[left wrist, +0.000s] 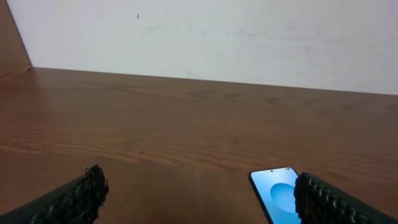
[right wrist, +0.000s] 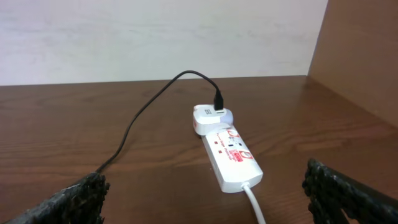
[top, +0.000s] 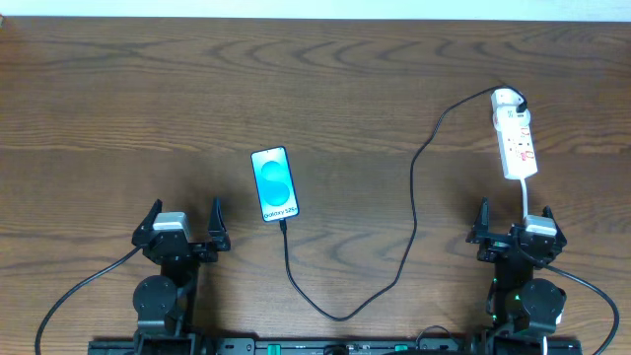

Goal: Plug charger to phone and switch on socket

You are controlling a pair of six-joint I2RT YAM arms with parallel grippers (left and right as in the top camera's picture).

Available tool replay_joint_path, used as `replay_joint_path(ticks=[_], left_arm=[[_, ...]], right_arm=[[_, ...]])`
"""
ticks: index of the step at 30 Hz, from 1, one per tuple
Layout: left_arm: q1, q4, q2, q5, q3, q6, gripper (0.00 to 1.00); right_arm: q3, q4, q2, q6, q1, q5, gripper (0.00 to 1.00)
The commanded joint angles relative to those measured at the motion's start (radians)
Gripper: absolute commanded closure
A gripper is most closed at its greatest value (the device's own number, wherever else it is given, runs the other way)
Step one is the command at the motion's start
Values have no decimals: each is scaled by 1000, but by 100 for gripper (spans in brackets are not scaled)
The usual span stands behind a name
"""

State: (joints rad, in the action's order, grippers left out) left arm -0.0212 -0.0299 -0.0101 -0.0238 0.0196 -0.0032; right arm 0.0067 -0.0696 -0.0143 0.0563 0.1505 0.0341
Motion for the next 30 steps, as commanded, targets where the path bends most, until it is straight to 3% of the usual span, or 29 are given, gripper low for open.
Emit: replay_joint_path(ticks=[1,16,30], left_arm=[[5,-43,6,16,-16,-9,2],[5,-43,6,16,-16,-9,2],[5,-43,6,16,-16,-9,2]], right_arm=[[-1,-3,9,12,-24,5,1],[-1,-3,9,12,-162,4,1],[-1,-3,9,12,-165,5,1]])
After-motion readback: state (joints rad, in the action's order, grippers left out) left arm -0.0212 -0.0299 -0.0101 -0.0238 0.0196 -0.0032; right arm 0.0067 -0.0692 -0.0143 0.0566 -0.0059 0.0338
